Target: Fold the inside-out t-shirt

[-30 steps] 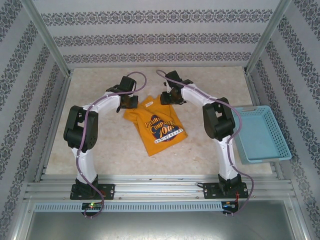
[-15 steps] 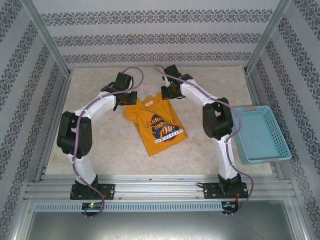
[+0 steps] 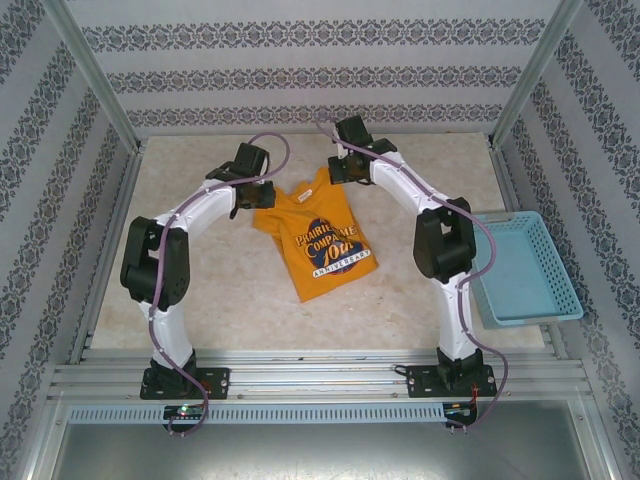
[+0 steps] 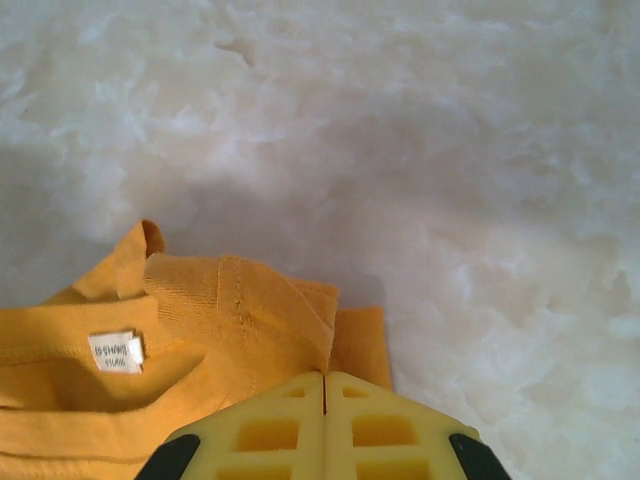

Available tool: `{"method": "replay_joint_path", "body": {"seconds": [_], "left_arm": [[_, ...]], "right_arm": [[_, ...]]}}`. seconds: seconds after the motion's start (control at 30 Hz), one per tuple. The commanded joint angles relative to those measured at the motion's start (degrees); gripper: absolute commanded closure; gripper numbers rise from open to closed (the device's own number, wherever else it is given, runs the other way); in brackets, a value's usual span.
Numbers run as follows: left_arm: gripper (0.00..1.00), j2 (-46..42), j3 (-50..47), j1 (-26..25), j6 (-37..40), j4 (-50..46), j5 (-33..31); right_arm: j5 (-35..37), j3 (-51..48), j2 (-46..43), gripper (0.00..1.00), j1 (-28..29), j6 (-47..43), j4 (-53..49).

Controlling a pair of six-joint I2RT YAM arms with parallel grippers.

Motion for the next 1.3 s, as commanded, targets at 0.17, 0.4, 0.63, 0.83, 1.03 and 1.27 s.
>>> {"method": "replay_joint_path", "body": {"seconds": [0.17, 0.4, 0.63, 0.83, 1.03, 1.27], "left_arm": [[0.45, -3.1, 2.2, -0.5, -10.2, -8.8, -8.5], [0.4, -10.4, -12.7, -6.4, -19.6, -0.9, -1.5], [0.42, -4.3, -12.7, -9.6, -22.4, 3.9, 2.0], [0.67, -2.3, -14.2, -10.5, -21.9, 5.9, 3.2], [0.96, -6.0, -20.8, -11.0, -22.1, 12.2, 6.7], [1.0, -8.9, -24.8, -11.6, -20.5, 12.9, 6.8]], "right_arm": [[4.3, 3.9, 5.0, 1.0, -0.9, -0.5, -0.5], [5.0, 2.5, 4.7, 1.0, -1.8, 1.4, -0.8], [4.5, -2.2, 2.5, 1.0, -2.0, 2.7, 1.6], [3.7, -4.2, 1.6, 1.0, -3.5, 4.5, 2.9], [2.7, -0.7, 3.0, 1.0, -4.1, 3.9, 1.9], [3.4, 6.4, 5.4, 1.0, -3.9, 1.1, -0.5]]}}
